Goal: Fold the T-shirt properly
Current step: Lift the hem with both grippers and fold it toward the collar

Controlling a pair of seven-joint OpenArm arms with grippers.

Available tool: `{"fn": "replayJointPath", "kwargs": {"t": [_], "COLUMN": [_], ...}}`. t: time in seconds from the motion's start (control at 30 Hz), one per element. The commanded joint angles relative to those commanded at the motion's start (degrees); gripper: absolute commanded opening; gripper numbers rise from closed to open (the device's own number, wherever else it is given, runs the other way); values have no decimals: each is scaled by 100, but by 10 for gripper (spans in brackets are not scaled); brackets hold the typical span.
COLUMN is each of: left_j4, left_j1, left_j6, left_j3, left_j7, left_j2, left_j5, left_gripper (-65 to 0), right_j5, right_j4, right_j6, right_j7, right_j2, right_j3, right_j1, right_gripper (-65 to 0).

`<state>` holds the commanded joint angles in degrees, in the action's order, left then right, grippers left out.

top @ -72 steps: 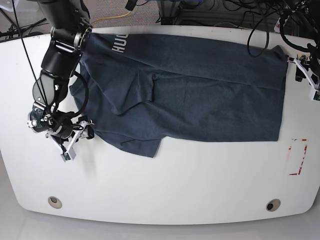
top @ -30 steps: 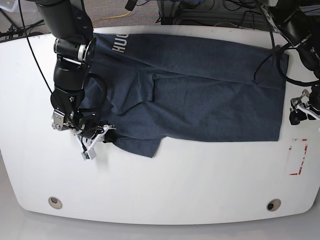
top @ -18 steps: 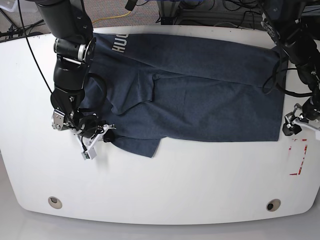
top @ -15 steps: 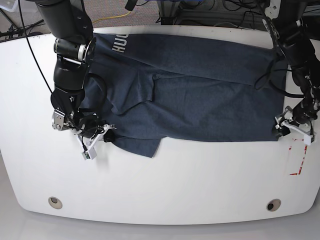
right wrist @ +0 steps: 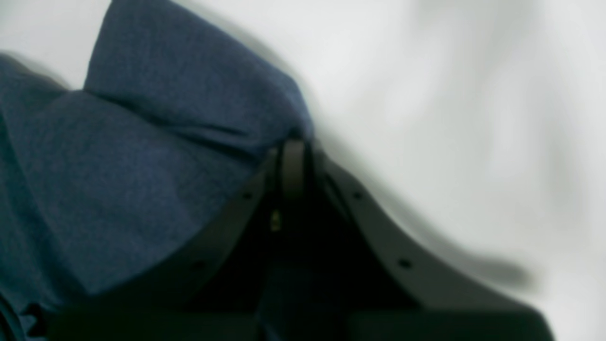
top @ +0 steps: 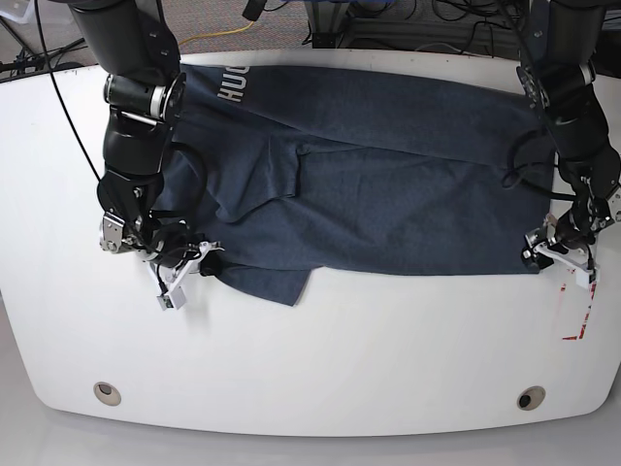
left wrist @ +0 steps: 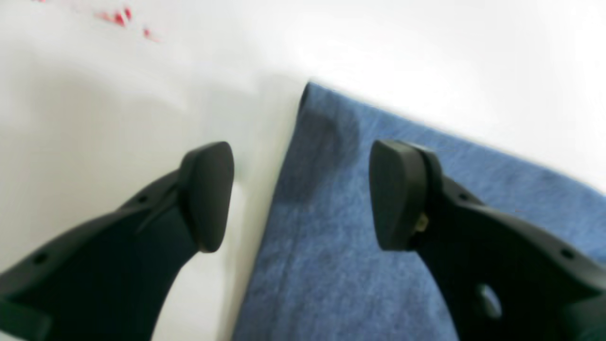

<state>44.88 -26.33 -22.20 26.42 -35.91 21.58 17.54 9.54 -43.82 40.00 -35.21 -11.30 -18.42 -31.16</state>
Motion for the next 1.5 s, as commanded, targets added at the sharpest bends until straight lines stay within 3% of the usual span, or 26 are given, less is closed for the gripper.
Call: {"fn": "replayJointPath", "kwargs": {"t": [0.1, 0.23, 0.47, 0.7, 0.9, 1.03, 1.2, 1.5], "left_j4": [0, 0, 0, 62, 334, 967, 1864, 3218], "left_j1": [-44, -62, -70, -62, -35, 141, 448, 1222], "left_j6": [-202, -264, -264, -264, -273, -273, -281, -1020], "left_j3": [0, -387, -633, -651, -651, -651, -633, -589], "left_j7": [0, 0, 35, 246, 273, 211, -211, -598], "left_j2": [-141, -229, -492, -492, -484, -484, -484, -484], "left_j5": [-35, 0, -26, -26, -18, -18, 9, 0], "left_gripper": [-240, -247, -467, -647, -650, -650, -650, -650], "right_j5": [0, 0, 0, -18, -18, -26, -26, 26], "right_j4": [0, 0, 0, -9, -809, -1398, -2215, -3868], "right_j6": [0, 0, 0, 0, 0, 0, 0, 0], "right_j7": [0, 0, 0, 0, -88, -545, -1090, -2382], "right_j2": [0, 18, 26, 26, 44, 44, 35, 26], "right_j3": [0, 0, 0, 0, 0, 0, -9, -35], "right_j1": [0, -9, -9, -18, 53, 97, 141, 510], "right_gripper": [-650, -650, -650, -650, -650, -650, -650, -650]}}
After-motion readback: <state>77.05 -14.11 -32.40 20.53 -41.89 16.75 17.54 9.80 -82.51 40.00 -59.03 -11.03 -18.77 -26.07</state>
